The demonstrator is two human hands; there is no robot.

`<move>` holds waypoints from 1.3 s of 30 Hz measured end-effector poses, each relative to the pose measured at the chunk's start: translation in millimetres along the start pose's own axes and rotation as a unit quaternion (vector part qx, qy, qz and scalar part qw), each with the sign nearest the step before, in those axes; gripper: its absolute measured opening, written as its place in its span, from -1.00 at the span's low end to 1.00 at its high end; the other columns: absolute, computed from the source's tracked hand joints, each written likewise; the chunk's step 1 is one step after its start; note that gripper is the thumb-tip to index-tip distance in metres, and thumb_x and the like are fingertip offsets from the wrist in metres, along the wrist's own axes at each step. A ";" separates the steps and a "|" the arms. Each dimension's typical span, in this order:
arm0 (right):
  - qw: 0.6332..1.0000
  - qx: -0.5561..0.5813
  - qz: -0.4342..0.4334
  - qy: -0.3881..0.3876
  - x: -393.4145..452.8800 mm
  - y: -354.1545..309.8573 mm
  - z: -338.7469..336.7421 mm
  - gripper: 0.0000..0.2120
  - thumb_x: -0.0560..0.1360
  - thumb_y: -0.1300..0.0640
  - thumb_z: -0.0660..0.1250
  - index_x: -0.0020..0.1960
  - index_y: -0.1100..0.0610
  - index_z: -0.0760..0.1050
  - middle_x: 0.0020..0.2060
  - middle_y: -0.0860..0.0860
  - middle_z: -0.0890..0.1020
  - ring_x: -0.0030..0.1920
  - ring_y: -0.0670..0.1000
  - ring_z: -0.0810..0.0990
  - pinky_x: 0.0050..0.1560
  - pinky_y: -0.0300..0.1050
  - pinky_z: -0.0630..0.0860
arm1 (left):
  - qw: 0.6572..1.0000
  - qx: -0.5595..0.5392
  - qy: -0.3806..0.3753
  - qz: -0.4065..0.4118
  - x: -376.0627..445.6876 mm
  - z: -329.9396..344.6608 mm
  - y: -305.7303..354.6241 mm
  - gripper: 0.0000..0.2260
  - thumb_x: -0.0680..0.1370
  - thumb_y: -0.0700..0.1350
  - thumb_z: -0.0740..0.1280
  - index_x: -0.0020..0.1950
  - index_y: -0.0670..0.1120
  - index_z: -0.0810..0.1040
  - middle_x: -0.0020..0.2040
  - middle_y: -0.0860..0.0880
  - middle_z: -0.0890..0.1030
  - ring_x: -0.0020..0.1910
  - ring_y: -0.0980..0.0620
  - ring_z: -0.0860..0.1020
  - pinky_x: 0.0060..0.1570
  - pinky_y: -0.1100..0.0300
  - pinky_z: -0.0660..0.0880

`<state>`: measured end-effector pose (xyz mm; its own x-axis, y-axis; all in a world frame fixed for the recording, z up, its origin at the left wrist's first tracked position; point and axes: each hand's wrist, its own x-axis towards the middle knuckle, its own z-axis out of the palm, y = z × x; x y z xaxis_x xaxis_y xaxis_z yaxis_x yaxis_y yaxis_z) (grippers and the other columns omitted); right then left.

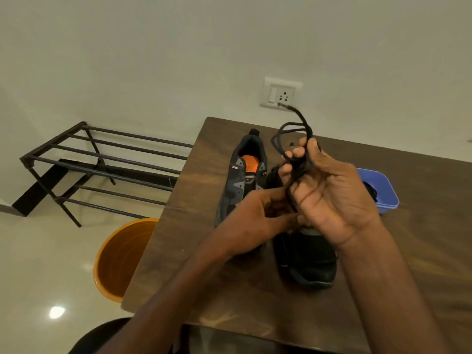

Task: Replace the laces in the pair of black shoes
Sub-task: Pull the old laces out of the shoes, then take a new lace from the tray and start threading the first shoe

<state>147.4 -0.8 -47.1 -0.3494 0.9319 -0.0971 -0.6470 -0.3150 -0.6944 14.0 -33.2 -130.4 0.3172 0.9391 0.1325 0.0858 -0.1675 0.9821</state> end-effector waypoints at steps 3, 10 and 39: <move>0.990 -0.135 -0.024 0.037 0.5 -1.9 0.9 -0.88 0.67 0.20 0.22 0.03 0.18 0.52 -0.21 0.04 0.62 -0.09 -0.02 0.66 -0.02 -0.13 0.64 | 1.000 -0.002 0.031 0.000 -3.0 -21.3 -2.2 -0.89 0.67 -0.16 0.34 0.11 -0.12 0.66 -0.01 -0.08 0.73 -0.13 0.04 0.65 -0.18 0.18 0.55; 0.762 -0.643 -0.069 0.030 2.4 18.6 19.7 -0.92 0.65 0.02 0.34 0.04 -0.05 0.61 -0.07 -0.10 0.71 -0.02 -0.09 0.68 -0.02 -0.09 0.58 | 0.948 -0.270 0.163 -0.047 -20.7 -101.5 24.2 -0.88 0.66 -0.27 0.29 0.16 -0.22 0.59 -0.12 -0.16 0.67 -0.25 0.02 0.66 -0.22 0.25 0.64; 0.497 -0.826 0.118 -0.237 108.5 376.2 74.7 -0.85 0.48 0.14 0.50 -0.01 0.03 0.56 -0.11 0.04 0.64 -0.08 0.07 0.63 -0.07 -0.01 0.65 | 0.847 -0.006 0.432 -0.312 -225.7 -240.2 -171.0 -0.87 0.55 -0.27 0.47 0.07 -0.11 0.70 -0.03 -0.10 0.73 0.00 -0.06 0.73 0.14 -0.07 0.66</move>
<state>-184.6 -31.7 -265.6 -0.6573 0.6338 -0.4077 0.7533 0.5373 -0.3793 -299.1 -144.4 -296.1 -0.5949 0.7145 -0.3683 -0.0281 0.4393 0.8979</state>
